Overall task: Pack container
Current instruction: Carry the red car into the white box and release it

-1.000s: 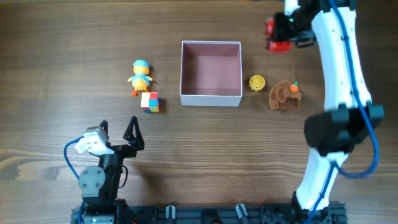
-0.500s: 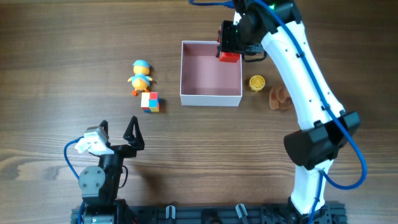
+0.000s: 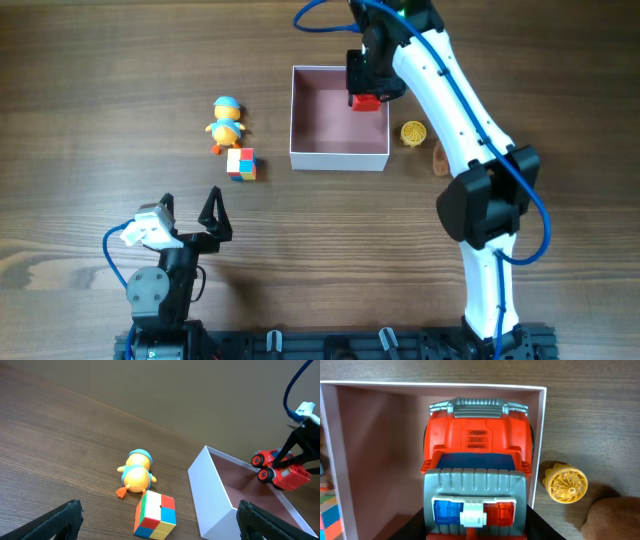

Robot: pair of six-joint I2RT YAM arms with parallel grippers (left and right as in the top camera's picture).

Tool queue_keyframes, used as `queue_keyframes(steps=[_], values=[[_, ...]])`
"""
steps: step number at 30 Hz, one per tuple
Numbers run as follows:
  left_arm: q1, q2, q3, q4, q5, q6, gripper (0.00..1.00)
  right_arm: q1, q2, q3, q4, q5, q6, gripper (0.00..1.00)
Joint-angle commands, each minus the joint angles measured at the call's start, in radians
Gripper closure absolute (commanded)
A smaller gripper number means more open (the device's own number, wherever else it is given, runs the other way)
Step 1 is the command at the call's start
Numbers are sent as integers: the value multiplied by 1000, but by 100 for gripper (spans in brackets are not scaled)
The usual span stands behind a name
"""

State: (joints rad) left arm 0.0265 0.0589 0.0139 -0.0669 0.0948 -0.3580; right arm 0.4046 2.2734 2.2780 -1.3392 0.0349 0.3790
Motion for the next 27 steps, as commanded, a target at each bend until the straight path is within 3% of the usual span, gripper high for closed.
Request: queue_keyframes(steps=[1,14,27], values=[[2,-4,-8,0,12,-10,0,0,45,-3,-11,21,-13,69],[2,-4,-8,0,12,-10,0,1,84,-3,-24,17,-10,64],[2,-4,-8,0,12,-10,0,0,106,-3,38,18,-12,47]])
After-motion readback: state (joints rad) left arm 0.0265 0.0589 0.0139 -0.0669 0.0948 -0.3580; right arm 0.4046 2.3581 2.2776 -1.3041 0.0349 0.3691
